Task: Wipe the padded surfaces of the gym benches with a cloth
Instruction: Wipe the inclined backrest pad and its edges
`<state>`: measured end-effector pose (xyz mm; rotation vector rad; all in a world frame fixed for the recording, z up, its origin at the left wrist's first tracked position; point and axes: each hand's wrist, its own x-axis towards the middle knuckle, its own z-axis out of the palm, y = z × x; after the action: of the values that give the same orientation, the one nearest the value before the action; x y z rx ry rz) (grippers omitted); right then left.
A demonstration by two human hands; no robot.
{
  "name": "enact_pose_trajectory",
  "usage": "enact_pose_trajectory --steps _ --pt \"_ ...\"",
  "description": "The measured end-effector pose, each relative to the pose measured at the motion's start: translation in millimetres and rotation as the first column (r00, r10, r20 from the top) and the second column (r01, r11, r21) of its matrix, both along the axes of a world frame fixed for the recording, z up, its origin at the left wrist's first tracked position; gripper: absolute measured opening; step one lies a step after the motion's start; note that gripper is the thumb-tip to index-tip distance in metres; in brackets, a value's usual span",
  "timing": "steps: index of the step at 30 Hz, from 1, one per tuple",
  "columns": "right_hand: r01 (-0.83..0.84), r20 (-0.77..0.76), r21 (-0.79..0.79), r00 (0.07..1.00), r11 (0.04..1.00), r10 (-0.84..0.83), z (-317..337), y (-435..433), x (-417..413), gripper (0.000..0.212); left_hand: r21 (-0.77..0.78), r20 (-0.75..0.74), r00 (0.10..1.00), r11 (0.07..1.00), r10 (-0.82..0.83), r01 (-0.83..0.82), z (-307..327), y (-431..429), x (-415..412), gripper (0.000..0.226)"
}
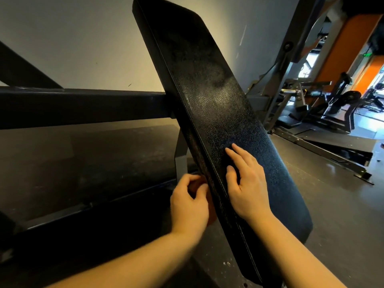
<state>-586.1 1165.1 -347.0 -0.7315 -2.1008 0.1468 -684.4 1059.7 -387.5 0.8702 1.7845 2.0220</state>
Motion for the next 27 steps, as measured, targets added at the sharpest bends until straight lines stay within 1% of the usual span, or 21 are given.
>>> enact_pose_trajectory --steps 3,6,9,11,13,15,17,18,19,21,23,25,27 --pt "0.003 0.0 0.005 1.0 1.0 -0.003 1.1 1.5 -1.8 0.052 0.076 -0.131 0.988 0.994 0.086 -0.076 33.1 22.0 -42.9 0.017" --pt "0.009 0.0 0.005 1.0 1.0 -0.009 1.0 0.0 -1.8 0.05 0.104 -0.153 0.976 0.985 0.154 -0.139 67.9 36.9 -82.6 0.016" --pt "0.003 0.002 0.005 1.0 1.0 -0.003 0.3 0.5 -1.9 0.05 0.127 -0.227 0.96 0.982 0.163 -0.137 57.0 31.4 -66.6 0.009" --pt "0.001 0.006 0.005 1.0 1.0 -0.001 0.5 1.8 -1.9 0.05 0.087 -0.282 0.955 0.994 0.091 -0.069 29.7 14.1 -34.4 0.015" --pt "0.007 0.005 0.005 1.0 1.0 -0.007 0.9 2.4 -1.8 0.05 0.018 -0.33 0.944 0.999 -0.031 0.039 11.5 -7.9 -10.4 0.018" --pt "0.015 0.0 0.005 1.0 1.0 -0.015 1.6 1.8 -1.8 0.048 -0.016 -0.44 0.891 0.993 -0.115 0.12 10.2 -16.5 -11.5 0.017" --pt "0.014 0.002 0.007 1.0 1.0 -0.014 2.5 0.9 -2.4 0.048 -0.042 -0.517 0.847 0.992 -0.123 0.119 21.2 -10.6 -29.3 0.018" --pt "0.016 0.004 0.005 1.0 1.0 -0.016 3.1 1.0 -2.8 0.048 -0.043 -0.516 0.851 0.996 -0.094 0.084 29.4 -3.3 -40.0 0.017" --pt "0.02 0.009 0.001 1.0 1.0 -0.02 3.4 0.9 -3.2 0.048 -0.037 -0.48 0.876 0.999 -0.052 0.039 38.4 3.9 -51.0 0.016" --pt "0.025 0.017 -0.012 1.0 1.0 -0.025 3.3 -0.5 -2.9 0.048 -0.015 -0.36 0.933 0.999 0.031 -0.039 50.4 13.9 -67.9 0.012" --pt "0.021 0.014 -0.018 1.0 1.0 -0.021 3.8 -2.6 -2.4 0.048 0.004 -0.322 0.944 0.997 0.073 -0.076 50.7 13.0 -64.9 0.01" --pt "0.017 0.011 -0.016 1.0 1.0 -0.017 4.4 -1.9 -2.7 0.047 0.007 -0.321 0.946 0.999 0.049 -0.049 37.4 3.8 -41.5 0.012" --pt "0.018 0.012 -0.013 1.0 1.0 -0.018 4.4 0.2 -3.7 0.047 -0.018 -0.296 0.953 0.998 -0.057 0.054 13.7 -13.0 -6.6 0.015"
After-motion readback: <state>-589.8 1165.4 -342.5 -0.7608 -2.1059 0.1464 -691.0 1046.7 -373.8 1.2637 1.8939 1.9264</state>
